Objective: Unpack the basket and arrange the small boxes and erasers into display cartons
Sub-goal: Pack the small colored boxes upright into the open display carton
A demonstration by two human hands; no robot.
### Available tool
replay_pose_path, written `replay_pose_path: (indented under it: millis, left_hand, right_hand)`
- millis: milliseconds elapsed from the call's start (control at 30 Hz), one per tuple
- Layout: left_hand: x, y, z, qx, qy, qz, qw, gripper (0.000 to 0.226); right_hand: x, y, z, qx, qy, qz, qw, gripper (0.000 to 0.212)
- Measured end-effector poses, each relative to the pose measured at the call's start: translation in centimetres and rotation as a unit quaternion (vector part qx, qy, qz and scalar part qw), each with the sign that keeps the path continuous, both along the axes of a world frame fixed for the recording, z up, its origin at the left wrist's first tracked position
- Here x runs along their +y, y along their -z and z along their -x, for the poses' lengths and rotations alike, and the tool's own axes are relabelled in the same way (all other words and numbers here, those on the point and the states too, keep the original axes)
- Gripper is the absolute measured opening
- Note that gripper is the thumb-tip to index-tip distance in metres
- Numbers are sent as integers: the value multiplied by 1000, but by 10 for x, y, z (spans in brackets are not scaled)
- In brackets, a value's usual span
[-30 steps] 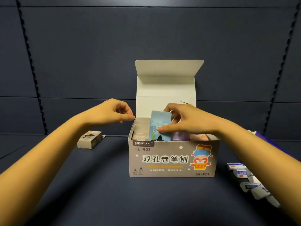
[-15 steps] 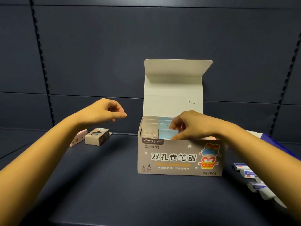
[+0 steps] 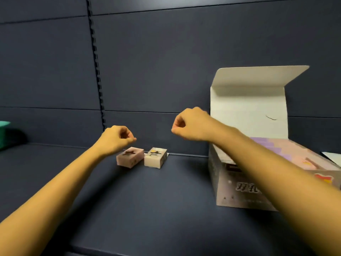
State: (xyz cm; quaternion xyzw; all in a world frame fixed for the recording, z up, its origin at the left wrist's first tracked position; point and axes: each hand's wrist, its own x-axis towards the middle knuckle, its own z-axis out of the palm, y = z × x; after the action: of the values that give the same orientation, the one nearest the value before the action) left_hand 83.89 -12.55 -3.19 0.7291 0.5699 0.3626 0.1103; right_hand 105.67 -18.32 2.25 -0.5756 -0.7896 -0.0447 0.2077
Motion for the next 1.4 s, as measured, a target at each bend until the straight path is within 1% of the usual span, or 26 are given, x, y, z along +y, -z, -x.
replay_pose_path:
  millis: [67, 133, 233, 300, 367, 400, 533, 633, 700, 767, 833, 900, 967, 1033, 1067, 1100, 1133, 1167, 1200, 1233, 1300, 1367, 1400]
  left_hand:
    - [12, 8, 13, 9, -19, -6, 1000, 19]
    - [24, 17, 23, 27, -33, -5, 999, 20]
    - [39, 30, 36, 60, -37, 10, 997, 26]
    - [46, 37, 43, 72, -30, 14, 997, 30]
    - [53, 41, 47, 77, -25, 15, 997, 34]
    - [56, 42, 49, 77, -25, 18, 997, 36]
    - [71, 40, 46, 107, -41, 58, 992, 46]
    - [76, 36, 33, 140, -20, 142, 980, 53]
    - [73, 36, 23, 169, 11, 187, 968, 58]
    - [71, 40, 17, 202, 20, 177, 963, 54]
    - [71, 45, 16, 203, 18, 142, 969, 49]
    - [71, 48, 19, 164, 15, 119, 979, 51]
    - [72, 47, 22, 106, 12, 106, 989, 57]
    - [70, 41, 26, 11, 22, 102, 995, 58]
    - [69, 37, 27, -38, 42, 99, 993, 56]
    - [68, 33, 27, -84, 76, 94, 989, 52]
    - [63, 28, 25, -124, 117, 79, 982, 44]
    - [55, 22, 22, -159, 151, 67, 973, 33]
    - [46, 16, 16, -194, 174, 62, 964, 27]
    - [37, 10, 10, -227, 187, 60, 954, 24]
    - [20, -2, -4, -275, 209, 67, 936, 22]
    - [8, -9, -20, -293, 237, 81, 923, 25]
    - [3, -12, -28, -296, 247, 89, 918, 25]
  right_hand:
    - [19, 16, 31, -40, 45, 16, 998, 29]
    - [38, 34, 53, -54, 93, 55, 993, 37]
    - [69, 55, 71, -8, 165, 115, 979, 47]
    - [85, 67, 77, 11, 212, 164, 963, 57]
    - [94, 75, 82, 24, 243, 221, 944, 66]
    - [98, 77, 84, 39, 248, 241, 937, 68]
    - [104, 72, 86, 111, 236, 279, 924, 61]
    - [101, 71, 87, 100, 243, 281, 923, 61]
    - [99, 69, 87, 73, 249, 273, 926, 56]
    - [97, 65, 85, 44, 253, 262, 930, 44]
    - [94, 61, 85, 36, 247, 248, 936, 40]
    - [88, 55, 85, 66, 222, 227, 946, 43]
    - [80, 47, 85, 124, 196, 189, 954, 60]
    - [69, 33, 80, 166, 172, 136, 961, 76]
    - [61, 23, 76, 185, 154, 114, 964, 79]
    - [52, 13, 70, 209, 128, 99, 964, 78]
    - [41, 2, 63, 231, 99, 82, 964, 73]
    - [29, -8, 53, 245, 69, 61, 965, 62]
    - [16, -17, 42, 252, 47, 35, 966, 51]
    - [3, -25, 30, 261, 32, 13, 965, 46]
    - [-19, -37, 3, 277, 19, -10, 961, 42]
    - [-37, -42, -26, 258, 17, -10, 966, 30]
    - [-44, -43, -40, 246, 21, -8, 969, 29]
